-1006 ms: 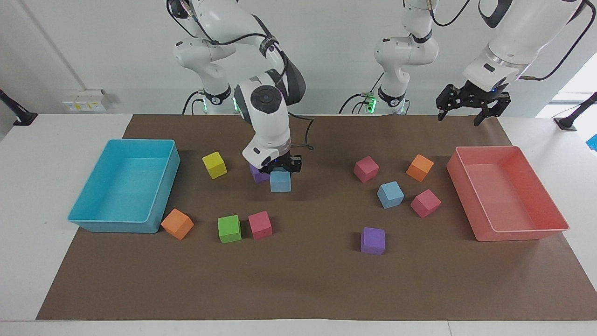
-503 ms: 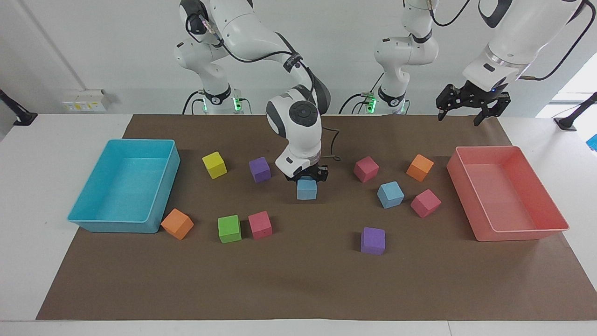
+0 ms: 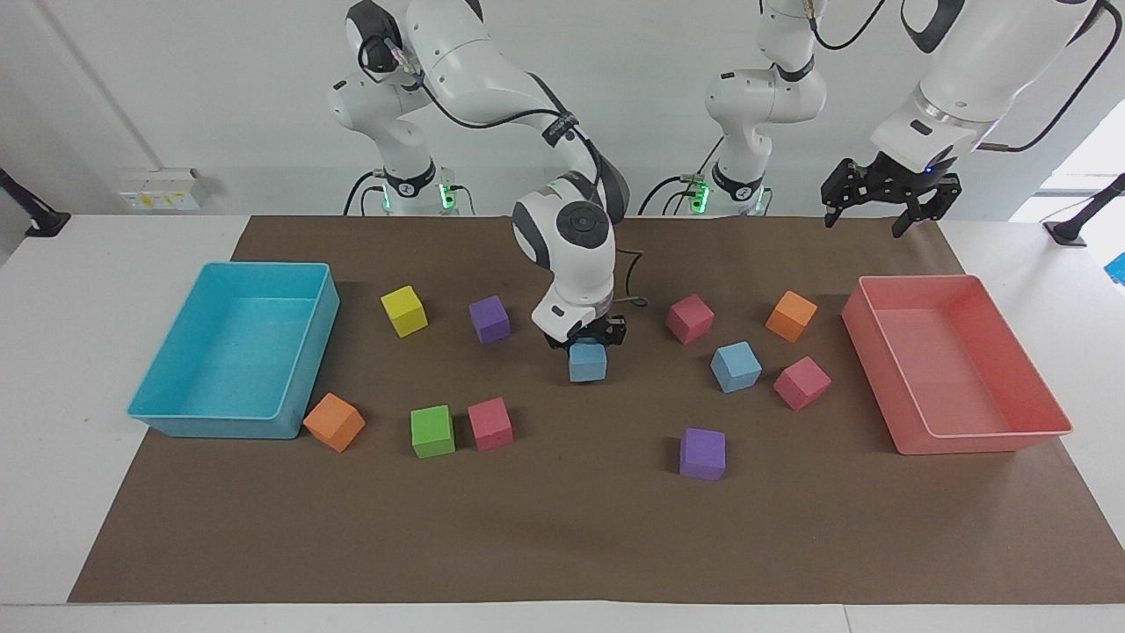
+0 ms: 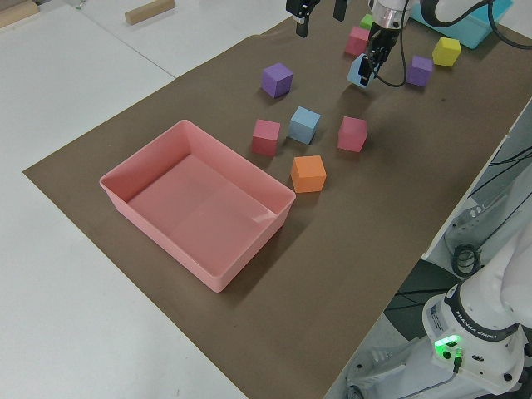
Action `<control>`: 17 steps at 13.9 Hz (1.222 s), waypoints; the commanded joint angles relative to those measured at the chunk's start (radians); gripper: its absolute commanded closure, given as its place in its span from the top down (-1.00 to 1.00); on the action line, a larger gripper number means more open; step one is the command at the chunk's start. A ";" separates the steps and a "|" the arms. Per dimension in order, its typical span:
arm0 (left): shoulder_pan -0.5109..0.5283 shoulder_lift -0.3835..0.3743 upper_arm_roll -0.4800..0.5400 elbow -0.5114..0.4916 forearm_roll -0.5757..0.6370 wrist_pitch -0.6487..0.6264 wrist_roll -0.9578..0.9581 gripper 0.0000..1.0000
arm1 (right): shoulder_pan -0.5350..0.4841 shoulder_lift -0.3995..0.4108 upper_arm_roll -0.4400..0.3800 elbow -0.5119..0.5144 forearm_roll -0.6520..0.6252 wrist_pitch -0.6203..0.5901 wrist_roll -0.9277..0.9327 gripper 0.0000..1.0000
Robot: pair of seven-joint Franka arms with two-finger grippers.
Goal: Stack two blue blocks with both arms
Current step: 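Carry the light-blue cube with the right gripper toward the table center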
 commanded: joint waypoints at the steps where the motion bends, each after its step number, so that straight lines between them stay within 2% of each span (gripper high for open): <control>1: 0.005 -0.015 -0.003 -0.016 -0.010 0.007 0.003 1.00 | -0.008 0.020 0.004 0.000 0.016 0.017 -0.029 -1.00; 3: 0.005 -0.016 -0.003 -0.016 -0.010 0.007 0.003 1.00 | -0.003 0.020 0.004 -0.005 0.062 0.027 -0.021 -1.00; 11: 0.005 -0.015 -0.005 -0.018 -0.010 0.007 0.003 1.00 | 0.000 0.012 0.003 -0.046 0.056 0.045 -0.072 -1.00; 12: 0.005 -0.016 -0.005 -0.018 -0.010 0.007 0.003 1.00 | 0.000 0.012 0.004 -0.046 0.056 0.045 -0.072 -0.81; 13: 0.005 -0.016 -0.005 -0.018 -0.010 0.007 0.003 1.00 | -0.002 0.012 0.003 -0.046 0.058 0.045 -0.072 -0.05; 14: 0.005 -0.015 -0.006 -0.018 -0.010 0.009 0.003 1.00 | -0.003 0.012 0.003 -0.046 0.058 0.045 -0.073 0.99; 17: 0.005 -0.016 -0.006 -0.019 -0.010 0.010 0.003 1.00 | -0.009 0.006 0.001 -0.037 0.053 0.045 -0.079 1.00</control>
